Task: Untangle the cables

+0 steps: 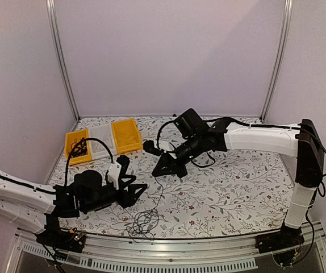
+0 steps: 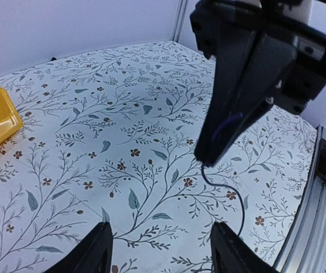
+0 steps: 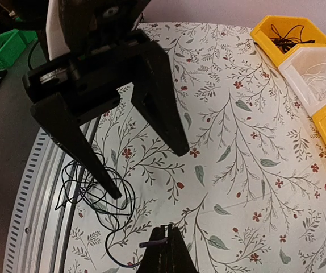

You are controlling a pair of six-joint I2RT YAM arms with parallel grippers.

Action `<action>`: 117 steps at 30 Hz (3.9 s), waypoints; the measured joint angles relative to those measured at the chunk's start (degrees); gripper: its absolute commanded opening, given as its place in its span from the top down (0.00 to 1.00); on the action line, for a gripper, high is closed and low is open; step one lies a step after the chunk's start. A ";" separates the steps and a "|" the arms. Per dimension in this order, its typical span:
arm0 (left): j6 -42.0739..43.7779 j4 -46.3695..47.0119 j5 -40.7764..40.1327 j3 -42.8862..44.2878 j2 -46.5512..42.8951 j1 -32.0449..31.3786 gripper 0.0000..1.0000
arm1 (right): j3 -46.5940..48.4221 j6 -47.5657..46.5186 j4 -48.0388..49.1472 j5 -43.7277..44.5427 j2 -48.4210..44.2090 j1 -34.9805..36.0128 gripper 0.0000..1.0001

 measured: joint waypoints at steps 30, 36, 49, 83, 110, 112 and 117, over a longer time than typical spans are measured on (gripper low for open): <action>1.25 0.31 4.81 23.76 39.50 2.60 0.91 | 52.57 -4.00 -10.36 10.80 -12.11 -14.95 1.00; 0.09 -0.11 9.20 23.85 41.03 6.25 0.86 | 58.14 -6.34 -9.68 15.47 -13.94 -14.75 1.00; 1.07 -0.59 7.89 21.51 28.41 3.52 0.49 | 34.29 -8.92 -10.82 16.00 -16.92 -14.78 1.00; 9.51 5.73 5.40 30.12 27.36 -1.16 0.41 | 12.68 -2.10 -8.17 1.68 -21.29 -14.78 1.00; 7.13 7.52 12.37 28.11 24.63 2.21 1.00 | -2.10 -2.62 3.10 15.32 -22.40 -16.52 1.00; 7.48 8.46 12.20 26.45 21.35 2.14 1.00 | -6.69 -3.91 6.12 19.37 -22.29 -17.07 1.00; 9.07 10.25 7.69 23.12 11.87 2.12 1.00 | -13.11 -5.66 8.74 22.58 -19.32 -17.62 0.83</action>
